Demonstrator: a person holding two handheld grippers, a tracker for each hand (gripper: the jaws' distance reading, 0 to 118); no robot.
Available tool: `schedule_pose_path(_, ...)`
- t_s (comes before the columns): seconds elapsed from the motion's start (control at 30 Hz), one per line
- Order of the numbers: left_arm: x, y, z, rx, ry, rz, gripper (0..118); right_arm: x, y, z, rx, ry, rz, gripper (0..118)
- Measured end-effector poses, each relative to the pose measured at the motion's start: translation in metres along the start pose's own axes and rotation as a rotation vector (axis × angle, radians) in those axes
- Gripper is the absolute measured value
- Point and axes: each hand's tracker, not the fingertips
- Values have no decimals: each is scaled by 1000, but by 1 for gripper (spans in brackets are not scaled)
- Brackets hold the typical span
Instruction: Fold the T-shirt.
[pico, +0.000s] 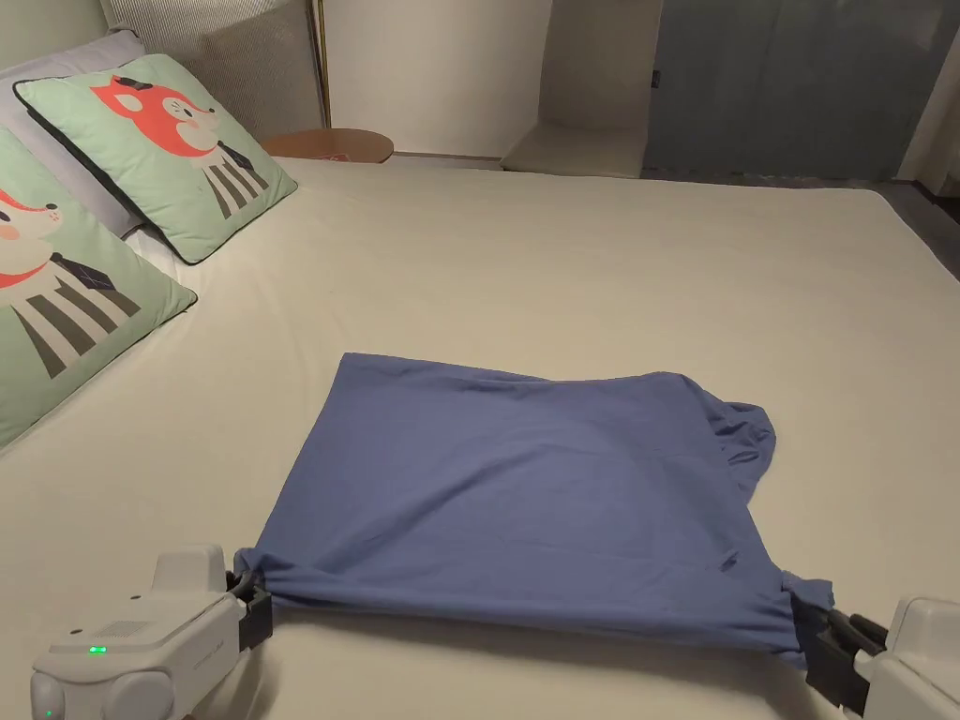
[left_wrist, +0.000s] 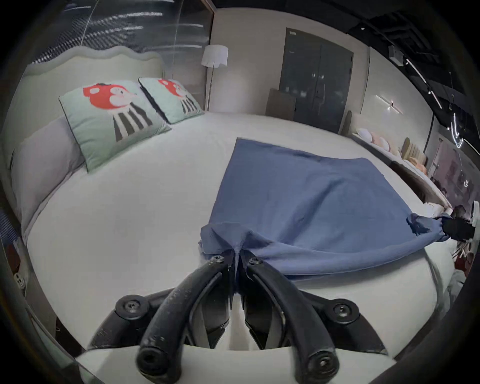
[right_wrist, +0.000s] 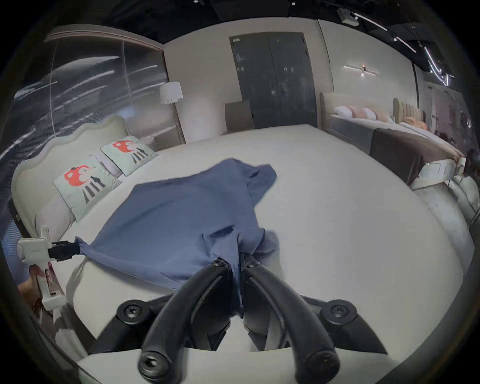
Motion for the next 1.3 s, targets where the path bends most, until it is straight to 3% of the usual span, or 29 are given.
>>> schedule_pose_path(0.37,-6,-31,3,-105,30,-37,1,-3,-56,-18,-189,-110,19,5)
schedule_pose_path(0.4,-4,-30,4,-103,34,-40,5,-6,-53,-17,-185,-114,23,6)
schedule_pose_path(0.47,-2,-22,6,-116,44,-30,30,-13,-43,-12,-187,-122,32,20)
schedule_pose_path(0.5,-1,-17,8,-117,50,-16,51,-15,-36,-9,-182,-119,36,42)
schedule_pose_path(0.53,6,-12,16,-104,46,-11,79,-18,-29,-6,-162,-122,41,75)
schedule_pose_path(0.57,9,-4,21,-72,31,1,93,-23,-19,-2,-122,-123,60,95)
schedule_pose_path(0.6,13,6,27,-19,7,17,101,-28,-8,1,-78,-129,67,108)
schedule_pose_path(0.63,17,15,32,21,-4,28,106,-34,5,9,-38,-135,71,112)
schedule_pose_path(0.83,50,78,73,308,-73,66,106,-60,60,27,220,-119,94,111)
schedule_pose_path(1.0,82,101,101,507,-71,-13,106,-84,88,47,408,-158,154,111)
schedule_pose_path(1.1,93,104,105,575,-59,-76,101,-101,96,60,471,-183,195,100)
schedule_pose_path(1.17,100,101,108,598,-53,-85,67,-104,96,64,488,-190,204,67)
schedule_pose_path(1.2,99,101,106,600,-58,-85,33,-106,96,65,493,-193,204,44)
schedule_pose_path(1.23,100,101,104,601,-56,-84,1,-107,95,65,502,-200,210,14)
schedule_pose_path(1.27,99,102,103,595,-64,-81,0,-108,95,64,506,-203,216,2)
schedule_pose_path(1.3,97,104,103,585,-89,-71,0,-109,94,64,509,-211,223,1)
